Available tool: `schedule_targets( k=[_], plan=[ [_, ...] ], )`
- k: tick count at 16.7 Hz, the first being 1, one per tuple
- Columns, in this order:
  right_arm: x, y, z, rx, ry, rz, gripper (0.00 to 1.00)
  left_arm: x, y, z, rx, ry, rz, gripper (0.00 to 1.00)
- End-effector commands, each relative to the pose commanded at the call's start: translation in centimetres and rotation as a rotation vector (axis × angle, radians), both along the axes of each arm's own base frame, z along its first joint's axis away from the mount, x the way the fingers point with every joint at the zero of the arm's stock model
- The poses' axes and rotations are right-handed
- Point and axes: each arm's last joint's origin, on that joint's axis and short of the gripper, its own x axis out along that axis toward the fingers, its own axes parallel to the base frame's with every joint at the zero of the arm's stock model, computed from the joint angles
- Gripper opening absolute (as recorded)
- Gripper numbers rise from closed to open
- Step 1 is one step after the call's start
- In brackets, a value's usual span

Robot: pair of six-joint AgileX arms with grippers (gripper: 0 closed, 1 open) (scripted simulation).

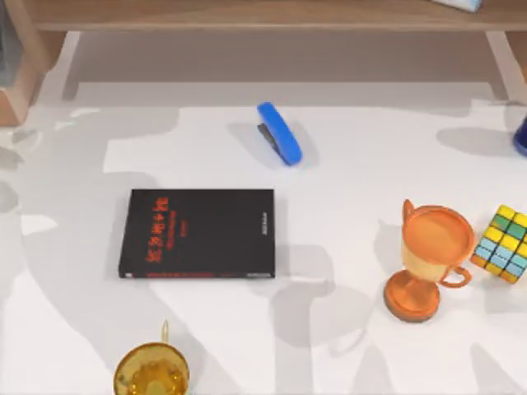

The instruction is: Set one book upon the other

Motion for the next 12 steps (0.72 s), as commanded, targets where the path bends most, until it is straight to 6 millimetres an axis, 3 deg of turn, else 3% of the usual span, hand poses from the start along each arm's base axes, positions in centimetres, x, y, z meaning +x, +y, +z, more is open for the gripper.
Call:
schedule_targets(
  k=[7, 12],
  plan=[
    [0.00, 0.00, 0.00, 0.000, 0.000, 0.000, 1.00, 1.01, -0.02, -0.02, 0.000, 0.000, 0.000, 1.00],
    [0.00, 0.00, 0.00, 0.000, 0.000, 0.000, 1.00, 1.01, -0.02, -0.02, 0.000, 0.000, 0.000, 0.62]
  ],
)
